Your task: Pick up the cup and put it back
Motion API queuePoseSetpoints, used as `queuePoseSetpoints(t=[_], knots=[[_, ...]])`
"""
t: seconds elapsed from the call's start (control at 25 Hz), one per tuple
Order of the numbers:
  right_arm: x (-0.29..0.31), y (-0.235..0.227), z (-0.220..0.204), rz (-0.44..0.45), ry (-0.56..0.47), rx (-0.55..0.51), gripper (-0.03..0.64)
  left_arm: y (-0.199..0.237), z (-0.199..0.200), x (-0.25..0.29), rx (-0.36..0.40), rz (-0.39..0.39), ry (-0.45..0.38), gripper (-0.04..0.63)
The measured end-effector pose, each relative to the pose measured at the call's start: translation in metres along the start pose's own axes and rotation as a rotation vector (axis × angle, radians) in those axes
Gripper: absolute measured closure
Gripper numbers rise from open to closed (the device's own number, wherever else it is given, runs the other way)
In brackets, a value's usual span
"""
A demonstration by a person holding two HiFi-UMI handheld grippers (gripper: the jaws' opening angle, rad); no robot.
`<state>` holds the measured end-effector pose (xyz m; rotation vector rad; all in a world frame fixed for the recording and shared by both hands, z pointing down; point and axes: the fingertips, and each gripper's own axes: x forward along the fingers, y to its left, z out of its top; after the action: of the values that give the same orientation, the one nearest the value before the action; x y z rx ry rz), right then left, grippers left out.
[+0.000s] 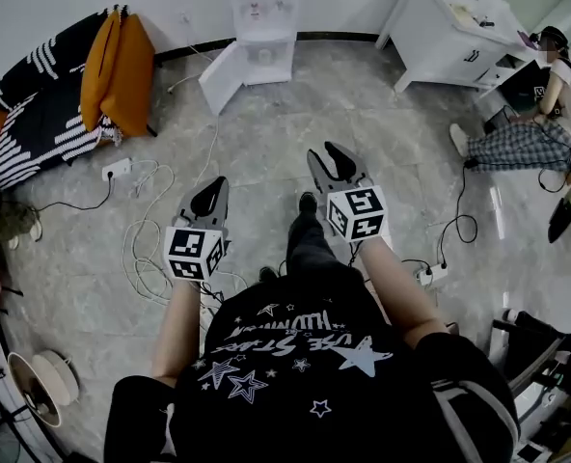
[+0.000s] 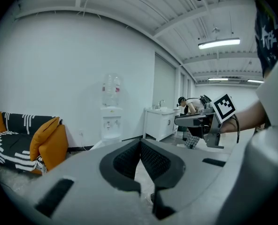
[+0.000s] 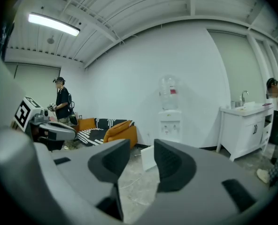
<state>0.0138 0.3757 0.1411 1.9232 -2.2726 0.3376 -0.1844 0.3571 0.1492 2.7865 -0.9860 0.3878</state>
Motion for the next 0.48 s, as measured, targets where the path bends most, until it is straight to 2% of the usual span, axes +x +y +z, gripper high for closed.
queuePoseSetpoints(t=[0.24, 0.48], knots=[[0.076, -0.058, -0.015, 0.023, 0.056, 0.047, 0.347, 0.019, -0.006, 0.071, -0.007, 0.005, 0.066, 0.586], [0.157, -0.14, -0.016, 0.03, 0.099, 0.088, 0.31, 0.052, 0.016, 0.174, -0.018, 0.053, 0.098, 0.586]])
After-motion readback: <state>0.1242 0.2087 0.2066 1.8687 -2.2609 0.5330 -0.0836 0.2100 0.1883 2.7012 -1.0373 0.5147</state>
